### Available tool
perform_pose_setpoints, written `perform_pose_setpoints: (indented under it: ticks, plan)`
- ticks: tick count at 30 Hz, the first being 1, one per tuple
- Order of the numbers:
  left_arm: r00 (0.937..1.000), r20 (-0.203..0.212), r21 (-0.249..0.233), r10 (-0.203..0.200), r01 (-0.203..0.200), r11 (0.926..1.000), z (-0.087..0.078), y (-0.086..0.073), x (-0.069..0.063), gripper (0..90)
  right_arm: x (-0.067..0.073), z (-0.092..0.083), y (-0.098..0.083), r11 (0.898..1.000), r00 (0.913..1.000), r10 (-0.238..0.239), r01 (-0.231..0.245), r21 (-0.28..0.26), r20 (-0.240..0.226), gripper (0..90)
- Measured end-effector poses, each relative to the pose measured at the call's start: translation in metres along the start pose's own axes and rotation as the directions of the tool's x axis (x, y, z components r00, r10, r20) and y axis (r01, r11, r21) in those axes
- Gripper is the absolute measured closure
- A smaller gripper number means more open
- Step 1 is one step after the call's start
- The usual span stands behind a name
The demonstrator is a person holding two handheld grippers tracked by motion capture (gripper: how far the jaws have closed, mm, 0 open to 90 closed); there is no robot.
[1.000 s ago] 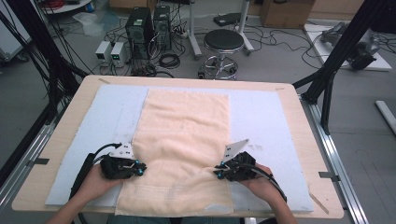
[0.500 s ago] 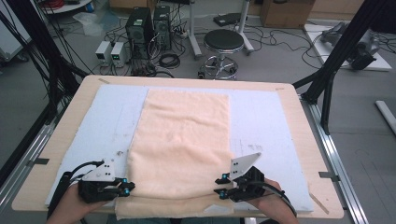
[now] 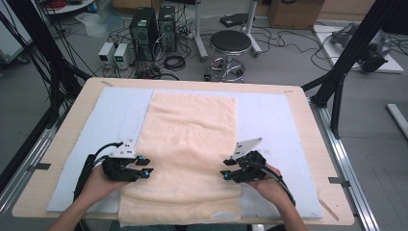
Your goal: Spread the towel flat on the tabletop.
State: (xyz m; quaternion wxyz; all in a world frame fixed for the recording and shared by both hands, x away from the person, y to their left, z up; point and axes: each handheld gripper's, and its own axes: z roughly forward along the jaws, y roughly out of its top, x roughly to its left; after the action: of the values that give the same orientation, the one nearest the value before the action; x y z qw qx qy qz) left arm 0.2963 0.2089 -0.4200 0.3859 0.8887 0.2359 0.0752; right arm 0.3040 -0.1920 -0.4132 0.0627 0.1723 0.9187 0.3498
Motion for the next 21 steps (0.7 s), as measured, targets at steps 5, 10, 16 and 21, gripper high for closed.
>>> perform_pose_setpoints:
  ticks: [5, 10, 16, 21]
  plan:
    - [0.9999, -0.002, 0.027, 0.011, -0.011, 0.9996, 0.009, -0.009, 0.002, 71.8, -0.002, 0.014, -0.008, 1.0, 0.9994, -0.003, 0.003, 0.007, 0.034, 74.2]
    - [0.9999, -0.003, 0.044, 0.017, -0.017, 0.9989, 0.006, -0.005, -0.004, 86.4, 0.005, 0.011, -0.006, 0.999, 0.9971, -0.041, 0.04, 0.014, 0.065, 80.3]
    - [0.9991, 0.01, 0.017, 0.041, -0.041, 0.999, -0.009, -0.007, -0.018, 86.8, 0.014, -0.003, -0.006, 0.999, 0.999, -0.032, 0.033, -0.025, 0.032, 81.3]
    - [0.9987, 0.032, 0.001, 0.041, -0.041, 0.9992, -0.018, -0.014, -0.028, 86.9, 0.023, -0.005, -0.006, 0.998, 0.9984, -0.053, 0.054, -0.024, 0.018, 81.3]
